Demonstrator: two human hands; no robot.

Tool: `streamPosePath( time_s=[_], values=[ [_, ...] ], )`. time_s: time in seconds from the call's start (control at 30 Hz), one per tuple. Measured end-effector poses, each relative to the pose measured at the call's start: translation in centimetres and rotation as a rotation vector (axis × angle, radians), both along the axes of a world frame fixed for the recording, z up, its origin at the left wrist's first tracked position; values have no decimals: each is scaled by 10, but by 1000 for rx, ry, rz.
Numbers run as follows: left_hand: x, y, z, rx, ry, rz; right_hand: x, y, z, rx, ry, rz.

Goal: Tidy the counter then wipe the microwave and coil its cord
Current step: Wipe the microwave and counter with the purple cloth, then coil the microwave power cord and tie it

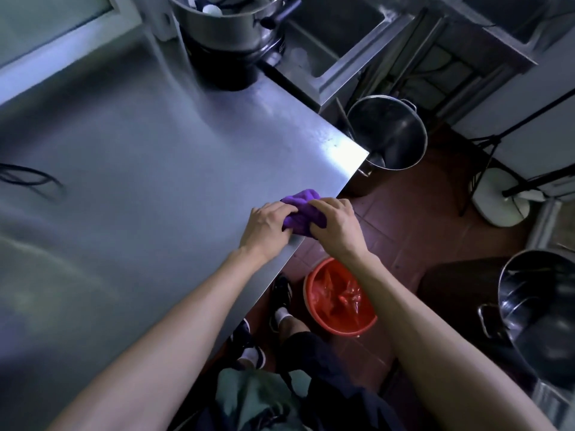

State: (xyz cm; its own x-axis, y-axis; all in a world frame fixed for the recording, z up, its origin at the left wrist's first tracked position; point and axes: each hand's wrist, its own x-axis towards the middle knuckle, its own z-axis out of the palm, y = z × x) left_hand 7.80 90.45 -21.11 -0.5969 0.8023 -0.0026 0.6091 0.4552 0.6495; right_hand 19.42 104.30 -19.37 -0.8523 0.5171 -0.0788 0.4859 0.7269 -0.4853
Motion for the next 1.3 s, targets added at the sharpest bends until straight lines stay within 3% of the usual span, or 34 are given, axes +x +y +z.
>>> streamPosePath(
  time_s=[0.37, 0.63, 0.8, 0.93, 1.3],
  values=[
    [-56, 140, -14, -103, -84, 96, -74, 141, -22, 11, -53, 66],
    [-75, 157, -27, -246, -97, 142, -105, 174, -49, 69, -230, 188],
    [-86, 127, -26, -330, -61, 194, -123, 148, -47, 111, -167, 261],
    [-89, 81, -20, -427, -70, 268, -145, 104, -40, 27, -129, 358],
    [-24, -131, 0, -487, -156, 642, -152, -81, -25, 2, -201, 784]
  ],
)
